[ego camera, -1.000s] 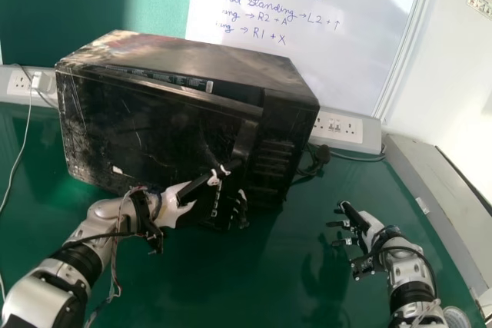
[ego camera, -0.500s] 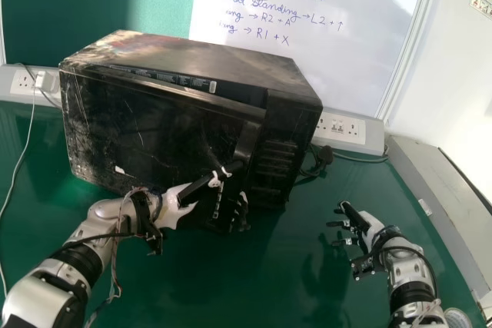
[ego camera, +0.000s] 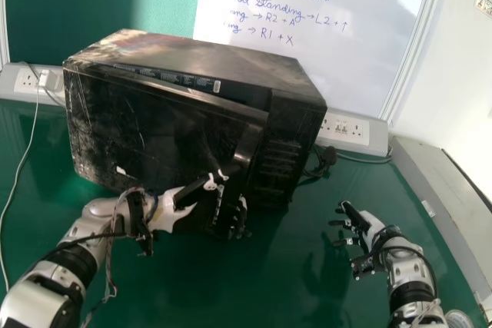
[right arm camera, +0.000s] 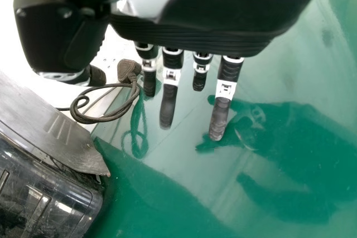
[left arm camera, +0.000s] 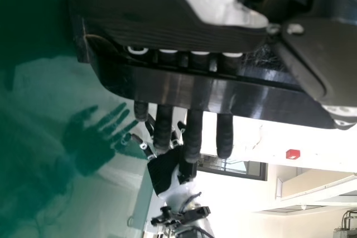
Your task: Open the door of oven
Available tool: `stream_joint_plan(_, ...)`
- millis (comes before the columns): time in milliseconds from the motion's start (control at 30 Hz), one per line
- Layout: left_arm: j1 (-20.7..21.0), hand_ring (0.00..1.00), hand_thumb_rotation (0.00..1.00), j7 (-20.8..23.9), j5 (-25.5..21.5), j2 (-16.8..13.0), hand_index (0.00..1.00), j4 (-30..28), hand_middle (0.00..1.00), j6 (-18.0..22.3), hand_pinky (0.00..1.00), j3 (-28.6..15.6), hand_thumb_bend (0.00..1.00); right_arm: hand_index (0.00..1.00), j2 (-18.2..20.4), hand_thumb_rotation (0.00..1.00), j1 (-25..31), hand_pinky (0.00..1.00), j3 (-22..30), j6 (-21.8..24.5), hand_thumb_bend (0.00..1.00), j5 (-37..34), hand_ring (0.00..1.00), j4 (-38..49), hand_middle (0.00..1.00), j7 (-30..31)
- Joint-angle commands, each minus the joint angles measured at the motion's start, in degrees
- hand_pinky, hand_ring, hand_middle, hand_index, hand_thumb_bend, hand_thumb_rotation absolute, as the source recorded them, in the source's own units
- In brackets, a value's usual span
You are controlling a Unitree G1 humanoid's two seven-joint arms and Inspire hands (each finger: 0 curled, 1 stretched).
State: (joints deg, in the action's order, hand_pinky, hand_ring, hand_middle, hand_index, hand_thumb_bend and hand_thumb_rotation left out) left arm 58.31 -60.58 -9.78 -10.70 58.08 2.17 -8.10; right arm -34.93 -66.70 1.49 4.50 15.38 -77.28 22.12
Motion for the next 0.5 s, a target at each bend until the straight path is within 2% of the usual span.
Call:
stream_joint_plan(0, -0.06, 0.05, 0.42, -3.24, -5.53, 1.54, 0.13, -5.31, 0.1, -2.36, 0.01, -1.68, 0.5, 0.92, -0.02, 0.48, 0.06, 0.57, 0.24, 1.04, 0.51, -0.49, 0.65, -0.33, 0.72, 0.12)
stream_joint_plan(33, -0.8, 0.05, 0.4, -3.35, -5.88, 1.57, 0.12, -7.04, 0.1, -3.15, 0.01, -1.55, 0.49, 0.92, -0.06, 0.47, 0.01, 0.58, 0.22, 1.15, 0.49, -0.48, 0.65, -0.36, 0.71, 0.25)
stream_joint_plan(100, -2.25, 0.05, 0.4, -4.0, -6.53, 1.84, 0.12, -9.67, 0.1, -2.9, 0.01, -1.53, 0.5, 0.92, -0.12, 0.48, -0.09, 0.76, -0.23, 1.34, 0.51, -0.07, 0.7, -0.38, 0.71, 0.28)
stream_joint_plan(200, -3.82, 0.06, 0.39, -3.85, -7.01, 1.99, 0.13, -12.92, 0.1, -3.61, 0.0, -1.12, 0.56, 0.93, -0.13, 0.51, -0.1, 0.74, -0.28, 1.34, 0.53, -0.08, 0.69, -0.36, 0.71, 0.3)
stream_joint_plan(300, -4.86, 0.05, 0.37, -3.5, -7.1, 1.76, 0.13, -15.25, 0.1, -4.57, 0.0, -0.6, 0.54, 0.94, -0.17, 0.51, 0.07, 0.7, -0.01, 0.79, 0.53, -0.41, 0.7, -0.29, 0.74, 0.85)
stream_joint_plan(333, -5.2, 0.06, 0.38, -3.38, -7.1, 1.68, 0.13, -16.0, 0.1, -4.84, 0.01, -0.48, 0.53, 0.94, -0.21, 0.51, 0.12, 0.71, -0.15, 0.64, 0.54, -0.28, 0.71, -0.28, 0.75, 0.92)
stream_joint_plan(367, -5.67, 0.06, 0.37, -2.94, -7.06, 1.63, 0.13, -17.2, 0.1, -5.45, 0.01, -0.32, 0.51, 0.93, -0.28, 0.51, 0.14, 0.79, -0.61, 0.38, 0.57, 0.13, 0.71, -0.25, 0.74, 1.12)
stream_joint_plan(433, -6.36, 0.05, 0.35, -2.78, -7.28, 1.61, 0.13, -18.95, 0.1, -6.43, 0.0, -0.19, 0.49, 0.93, -0.28, 0.53, 0.14, 0.77, -1.29, 0.19, 0.56, 0.81, 0.71, -0.23, 0.74, 0.56)
stream_joint_plan(467, -6.63, 0.05, 0.35, -3.01, -7.4, 1.61, 0.13, -19.55, 0.1, -6.52, 0.0, -0.17, 0.47, 0.93, -0.22, 0.55, 0.1, 0.81, -1.4, 0.24, 0.56, 0.91, 0.71, -0.21, 0.73, 0.22)
